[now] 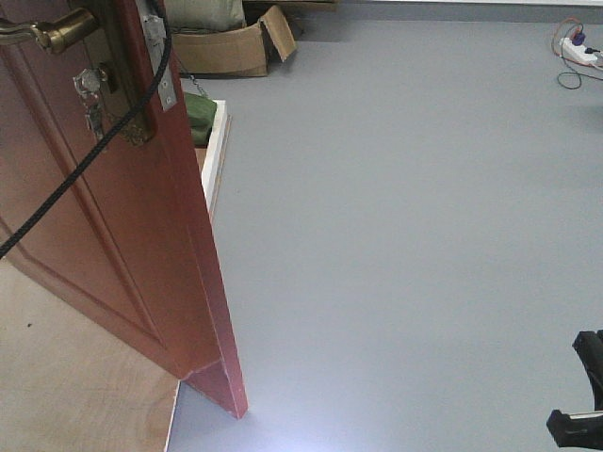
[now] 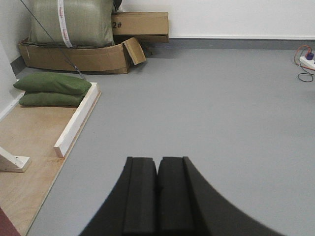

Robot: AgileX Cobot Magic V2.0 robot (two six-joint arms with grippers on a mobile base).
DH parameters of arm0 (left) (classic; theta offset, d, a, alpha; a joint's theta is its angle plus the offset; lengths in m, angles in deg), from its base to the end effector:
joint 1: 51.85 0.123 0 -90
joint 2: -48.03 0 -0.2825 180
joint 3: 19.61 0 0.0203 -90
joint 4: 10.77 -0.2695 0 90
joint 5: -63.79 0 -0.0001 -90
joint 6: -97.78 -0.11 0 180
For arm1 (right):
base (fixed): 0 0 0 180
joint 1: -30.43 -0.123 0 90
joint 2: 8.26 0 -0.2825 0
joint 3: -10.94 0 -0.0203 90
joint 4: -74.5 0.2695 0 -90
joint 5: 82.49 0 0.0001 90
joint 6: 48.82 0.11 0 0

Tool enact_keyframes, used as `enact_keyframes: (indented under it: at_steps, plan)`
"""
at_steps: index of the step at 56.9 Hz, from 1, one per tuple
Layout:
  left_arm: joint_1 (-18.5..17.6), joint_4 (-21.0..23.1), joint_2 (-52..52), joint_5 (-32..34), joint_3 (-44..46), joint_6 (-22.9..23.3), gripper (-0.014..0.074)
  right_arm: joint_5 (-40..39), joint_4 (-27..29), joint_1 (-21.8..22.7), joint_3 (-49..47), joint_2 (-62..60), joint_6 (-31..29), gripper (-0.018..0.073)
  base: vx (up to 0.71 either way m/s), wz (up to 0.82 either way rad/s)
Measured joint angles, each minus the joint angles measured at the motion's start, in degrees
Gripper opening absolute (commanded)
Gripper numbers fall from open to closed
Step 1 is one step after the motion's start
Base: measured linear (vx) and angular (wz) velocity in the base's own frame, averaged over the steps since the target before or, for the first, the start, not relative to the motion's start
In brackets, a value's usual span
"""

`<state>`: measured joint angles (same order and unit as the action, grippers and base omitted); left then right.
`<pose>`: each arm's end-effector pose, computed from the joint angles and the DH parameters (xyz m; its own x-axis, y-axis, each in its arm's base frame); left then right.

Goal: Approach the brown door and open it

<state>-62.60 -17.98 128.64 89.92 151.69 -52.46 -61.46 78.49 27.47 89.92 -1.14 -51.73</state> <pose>0.3146 -0.0659 0.4744 0.3119 -0.4609 -0.8309 0.3898 0.8596 -0.3305 0.0920 0.0075 0.1642 -0.2944 -0.0010 -0.9557 -0.0713 0.9972 0.0209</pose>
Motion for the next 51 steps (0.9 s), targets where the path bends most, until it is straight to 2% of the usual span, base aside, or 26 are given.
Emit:
enact_keyframes:
  at_steps: [9,18,51]
  plan:
    - [-0.4,-0.7,0.09,6.7,0.0,0.39,0.0067,0.0,0.0,0.0,0.0,0.0,0.0,0.0,0.0,0.0]
    - [-0.4,0.0,-0.41,9.66,0.0,1.07,0.0067,0.0,0.0,0.0,0.0,0.0,0.0,0.0,0.0,0.0]
    - [-0.6,0.35,1.92,13.1,0.44,2.9,0.0067,0.0,0.0,0.0,0.0,0.0,0.0,0.0,0.0,0.0]
